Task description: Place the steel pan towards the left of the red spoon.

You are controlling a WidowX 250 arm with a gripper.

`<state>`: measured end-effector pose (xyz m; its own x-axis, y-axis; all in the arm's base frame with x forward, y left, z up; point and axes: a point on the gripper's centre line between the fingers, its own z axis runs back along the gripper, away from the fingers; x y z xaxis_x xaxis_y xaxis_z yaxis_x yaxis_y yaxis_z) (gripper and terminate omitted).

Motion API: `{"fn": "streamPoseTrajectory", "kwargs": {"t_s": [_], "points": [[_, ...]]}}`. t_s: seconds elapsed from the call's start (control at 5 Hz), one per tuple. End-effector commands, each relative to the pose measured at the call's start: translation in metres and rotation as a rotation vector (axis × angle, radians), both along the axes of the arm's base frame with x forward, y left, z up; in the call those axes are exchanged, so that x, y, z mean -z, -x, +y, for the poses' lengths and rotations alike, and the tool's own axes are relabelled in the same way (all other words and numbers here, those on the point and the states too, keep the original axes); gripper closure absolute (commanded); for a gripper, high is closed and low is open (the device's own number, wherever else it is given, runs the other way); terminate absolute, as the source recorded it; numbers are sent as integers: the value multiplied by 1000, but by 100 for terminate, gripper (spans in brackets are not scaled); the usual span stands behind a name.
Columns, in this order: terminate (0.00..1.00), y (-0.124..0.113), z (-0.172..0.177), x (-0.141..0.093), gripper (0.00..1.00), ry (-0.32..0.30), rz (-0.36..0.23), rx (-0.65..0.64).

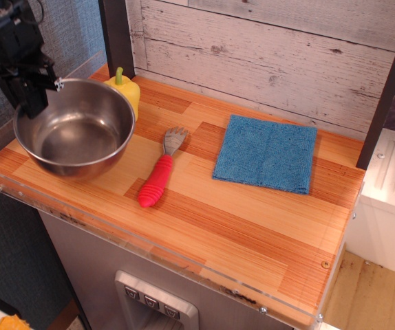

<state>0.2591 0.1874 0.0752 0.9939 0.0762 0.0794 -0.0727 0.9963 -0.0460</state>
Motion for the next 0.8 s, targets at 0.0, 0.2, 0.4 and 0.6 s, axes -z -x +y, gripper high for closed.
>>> {"fn": "streamPoseTrajectory", "kwargs": {"t_s": [0.0, 0.2, 0.4, 0.6], "points": [[0, 6, 19, 4, 100, 8, -1, -43], [0, 8, 20, -2, 0, 7, -11, -39], [0, 9, 15, -13, 0, -3, -28, -15], [0, 9, 9, -23, 0, -16, -57, 2]]}}
